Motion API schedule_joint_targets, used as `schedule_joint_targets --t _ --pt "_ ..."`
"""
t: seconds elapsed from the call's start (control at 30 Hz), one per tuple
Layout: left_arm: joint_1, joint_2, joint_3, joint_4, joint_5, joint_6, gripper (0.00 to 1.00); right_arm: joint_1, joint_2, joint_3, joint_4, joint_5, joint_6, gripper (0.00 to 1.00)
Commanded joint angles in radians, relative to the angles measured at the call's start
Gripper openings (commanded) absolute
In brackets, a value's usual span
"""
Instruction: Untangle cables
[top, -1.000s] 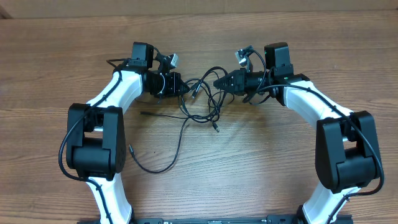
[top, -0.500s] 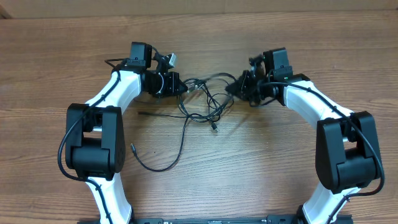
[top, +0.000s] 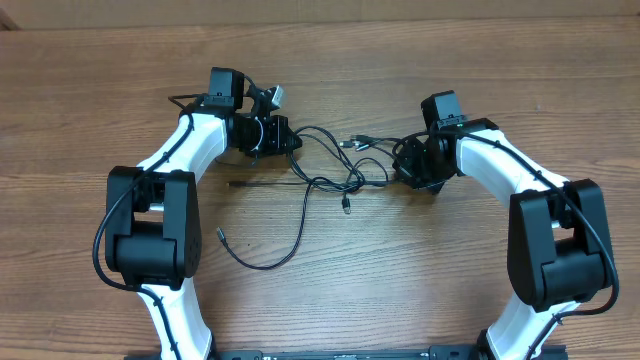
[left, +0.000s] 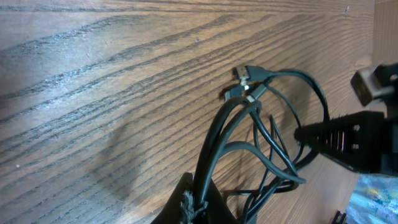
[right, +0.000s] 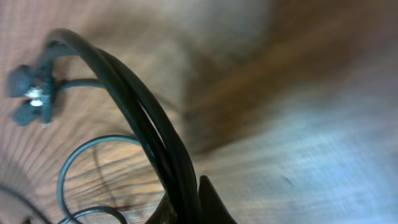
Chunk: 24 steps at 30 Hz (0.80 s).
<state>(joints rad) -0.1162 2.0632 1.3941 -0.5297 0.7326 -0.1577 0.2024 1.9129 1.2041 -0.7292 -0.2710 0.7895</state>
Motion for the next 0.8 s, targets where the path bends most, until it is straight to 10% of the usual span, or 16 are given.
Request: schedule_joint_targets --t 0.0,0.4,0.77 --pt "0.011 0.009 0.021 0.005 -0.006 0.018 0.04 0.011 -0.038 -0.013 -0.050 0.065 0.241 0.04" --pt "0.095 0.009 0.021 -0.053 0.719 0.560 0.04 0.058 -0.038 -0.014 -0.073 0.072 0.410 0.10" --pt "0.163 0.009 0.021 -0.126 0.780 0.655 0.04 0.058 -0.038 -0.014 -0.082 0.193 0.233 0.18"
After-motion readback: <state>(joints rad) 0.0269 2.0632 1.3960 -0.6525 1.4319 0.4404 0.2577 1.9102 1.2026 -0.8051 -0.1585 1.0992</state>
